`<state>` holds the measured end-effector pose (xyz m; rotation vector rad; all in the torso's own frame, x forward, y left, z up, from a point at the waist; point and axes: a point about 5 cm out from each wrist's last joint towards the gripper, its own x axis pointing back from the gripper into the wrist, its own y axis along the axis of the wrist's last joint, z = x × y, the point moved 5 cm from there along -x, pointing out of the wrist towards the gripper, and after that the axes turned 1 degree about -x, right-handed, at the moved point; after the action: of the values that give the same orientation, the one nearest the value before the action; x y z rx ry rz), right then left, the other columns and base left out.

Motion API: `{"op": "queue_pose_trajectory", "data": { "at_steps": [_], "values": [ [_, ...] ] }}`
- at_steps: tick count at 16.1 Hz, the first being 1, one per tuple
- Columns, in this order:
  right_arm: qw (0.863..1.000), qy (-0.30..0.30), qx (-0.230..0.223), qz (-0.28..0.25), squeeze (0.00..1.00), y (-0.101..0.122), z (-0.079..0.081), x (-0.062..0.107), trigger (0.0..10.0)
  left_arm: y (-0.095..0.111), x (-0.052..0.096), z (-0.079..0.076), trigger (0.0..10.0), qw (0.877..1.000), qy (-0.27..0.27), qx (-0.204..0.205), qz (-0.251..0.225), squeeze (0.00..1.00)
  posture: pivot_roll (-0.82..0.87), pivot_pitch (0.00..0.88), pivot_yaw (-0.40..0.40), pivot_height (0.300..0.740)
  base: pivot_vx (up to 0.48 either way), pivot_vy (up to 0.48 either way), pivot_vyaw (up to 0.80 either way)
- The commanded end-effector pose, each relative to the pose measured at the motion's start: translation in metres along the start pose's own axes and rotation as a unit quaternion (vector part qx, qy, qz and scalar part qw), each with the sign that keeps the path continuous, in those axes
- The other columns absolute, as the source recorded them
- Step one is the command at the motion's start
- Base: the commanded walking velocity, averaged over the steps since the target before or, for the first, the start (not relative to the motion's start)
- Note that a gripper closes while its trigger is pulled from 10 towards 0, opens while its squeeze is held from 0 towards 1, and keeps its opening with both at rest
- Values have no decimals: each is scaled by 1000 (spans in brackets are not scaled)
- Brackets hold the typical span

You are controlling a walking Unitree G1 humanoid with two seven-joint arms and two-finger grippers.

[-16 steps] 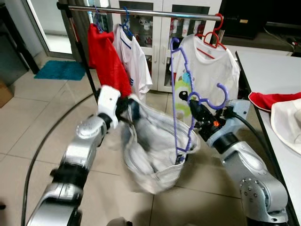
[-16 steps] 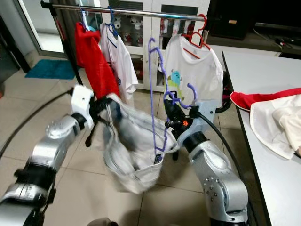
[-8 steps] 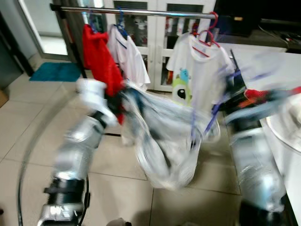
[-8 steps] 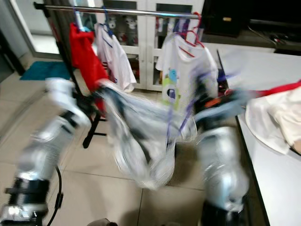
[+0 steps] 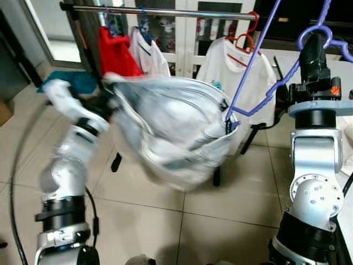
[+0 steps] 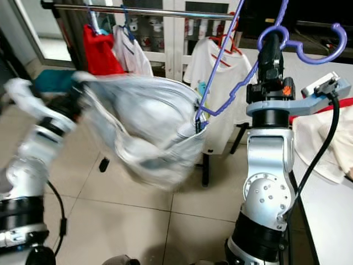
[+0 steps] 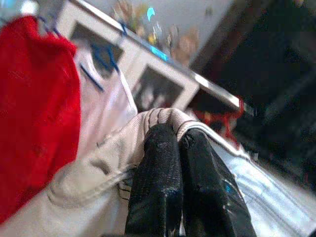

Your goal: Hang hanger

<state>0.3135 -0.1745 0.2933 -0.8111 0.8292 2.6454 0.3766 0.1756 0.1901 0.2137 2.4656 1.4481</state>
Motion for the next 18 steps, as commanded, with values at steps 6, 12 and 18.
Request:
{"op": "queue_pose_trajectory", "data": {
  "at_steps": [6, 12, 18],
  "values": [
    [969, 60, 195, 142, 0, -58, -7, 28, 10000, 36, -35, -74, 0, 992, -111, 27, -59, 0, -131, 9, 42, 740, 0, 0, 0],
    [962, 10, 242, 126, 0, -71, -36, 52, 10000, 112, -55, -107, 0, 969, -165, 109, -147, 0, -97, 5, 95, 740, 0, 0, 0],
    [932, 90, 294, 192, 0, -94, -29, 76, 10000, 108, -65, -101, 0, 982, -134, 40, -129, 0, -99, 3, 119, 740, 0, 0, 0]
  ]
}}
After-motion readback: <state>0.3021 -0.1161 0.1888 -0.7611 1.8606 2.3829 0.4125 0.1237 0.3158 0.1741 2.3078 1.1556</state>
